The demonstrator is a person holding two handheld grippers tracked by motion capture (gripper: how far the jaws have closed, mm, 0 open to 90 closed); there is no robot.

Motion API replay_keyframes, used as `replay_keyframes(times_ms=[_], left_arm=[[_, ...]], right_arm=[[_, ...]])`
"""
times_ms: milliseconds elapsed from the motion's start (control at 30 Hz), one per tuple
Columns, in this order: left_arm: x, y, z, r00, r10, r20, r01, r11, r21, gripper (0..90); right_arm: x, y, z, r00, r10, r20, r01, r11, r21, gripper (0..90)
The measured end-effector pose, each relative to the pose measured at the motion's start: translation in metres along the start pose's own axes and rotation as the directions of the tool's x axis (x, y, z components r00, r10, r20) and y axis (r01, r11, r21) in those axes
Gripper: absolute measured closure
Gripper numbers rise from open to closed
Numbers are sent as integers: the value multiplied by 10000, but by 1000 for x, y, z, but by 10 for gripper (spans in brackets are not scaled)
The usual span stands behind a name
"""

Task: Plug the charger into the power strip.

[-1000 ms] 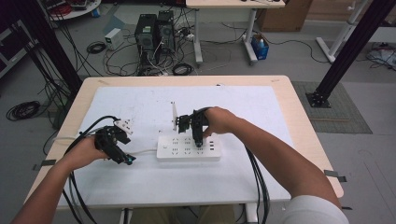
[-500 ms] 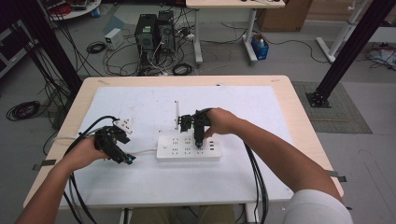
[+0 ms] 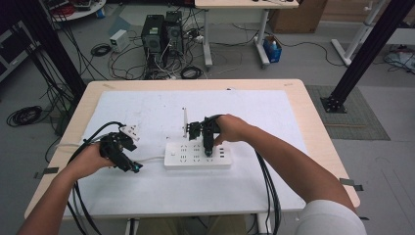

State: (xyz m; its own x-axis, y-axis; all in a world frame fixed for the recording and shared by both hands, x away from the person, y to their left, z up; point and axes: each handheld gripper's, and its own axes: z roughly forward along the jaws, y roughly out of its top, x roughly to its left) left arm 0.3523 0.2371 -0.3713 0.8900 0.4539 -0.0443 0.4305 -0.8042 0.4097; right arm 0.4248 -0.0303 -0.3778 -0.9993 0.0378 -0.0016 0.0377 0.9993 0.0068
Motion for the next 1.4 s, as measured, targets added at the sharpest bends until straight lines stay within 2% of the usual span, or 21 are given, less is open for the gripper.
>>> replay_keyframes(times_ms=[33, 167, 433, 533, 600, 667, 700, 733, 900, 933, 1100, 1233, 1300, 1367, 1400], left_arm=[[0, -1, 0, 10000, -31, -10, 31, 10000, 12, 210], [3, -3, -1, 10000, -84, -51, 84, 10000, 18, 210], [1, -4, -1, 9999, -152, -72, 152, 9999, -48, 210], [0, -6, 0, 9997, -231, -89, 229, 9996, -176, 210], [1, -7, 1, 9996, -262, -98, 260, 9995, -185, 210], [1, -8, 1, 9995, -296, -102, 294, 9993, -210, 210], [1, -8, 1, 9995, -301, -108, 299, 9993, -225, 210], [1, -8, 1, 9994, -326, -131, 323, 9992, -237, 210], [2, -8, -1, 9993, -333, -161, 328, 9990, -316, 210], [2, -8, -1, 9993, -338, -160, 333, 9989, -320, 210], [3, -9, -1, 9989, -398, -232, 387, 9982, -465, 210], [4, -7, -1, 9990, -377, -236, 364, 9979, -528, 210], [3, -6, 0, 9989, -423, -217, 411, 9976, -557, 210], [4, -6, 0, 9991, -370, -212, 358, 9980, -526, 210], [3, -6, 0, 9990, -388, -228, 375, 9978, -542, 210]], right_arm=[[1, 0, 0, 9998, 199, -31, -199, 9998, 25, 624], [-1, -2, -1, 9996, 232, -168, -233, 9997, -52, 623], [-1, -4, -1, 9998, -185, -25, 184, 9996, -230, 616], [-1, -5, -2, 10000, -90, 30, 90, 9997, -216, 584], [-2, -6, -4, 9999, 136, 39, -135, 9997, -192, 541], [-3, -8, -5, 9998, 176, 106, -172, 9991, -376, 487], [-3, -8, -6, 9995, 297, 120, -291, 9986, -451, 423], [-4, -8, -7, 9994, 322, 155, -313, 9980, -550, 411], [-5, -7, -11, 9985, 543, -15, -543, 9952, -814, 252], [-6, -6, -11, 9968, 798, -68, -801, 9935, -805, 226], [-9, -11, -18, 9911, 1264, -420, -1306, 9841, -1207, 221], [-12, -15, -29, 9841, 1769, -184, -1772, 9673, -1817, 210], [-12, -18, -34, 9832, 1824, -107, -1805, 9608, -2105, 124], [-12, -21, -38, 9815, 1916, -64, -1877, 9541, -2335, 125], [-12, -23, -40, 9776, 2101, 130, -2005, 9480, -2470, 124]])
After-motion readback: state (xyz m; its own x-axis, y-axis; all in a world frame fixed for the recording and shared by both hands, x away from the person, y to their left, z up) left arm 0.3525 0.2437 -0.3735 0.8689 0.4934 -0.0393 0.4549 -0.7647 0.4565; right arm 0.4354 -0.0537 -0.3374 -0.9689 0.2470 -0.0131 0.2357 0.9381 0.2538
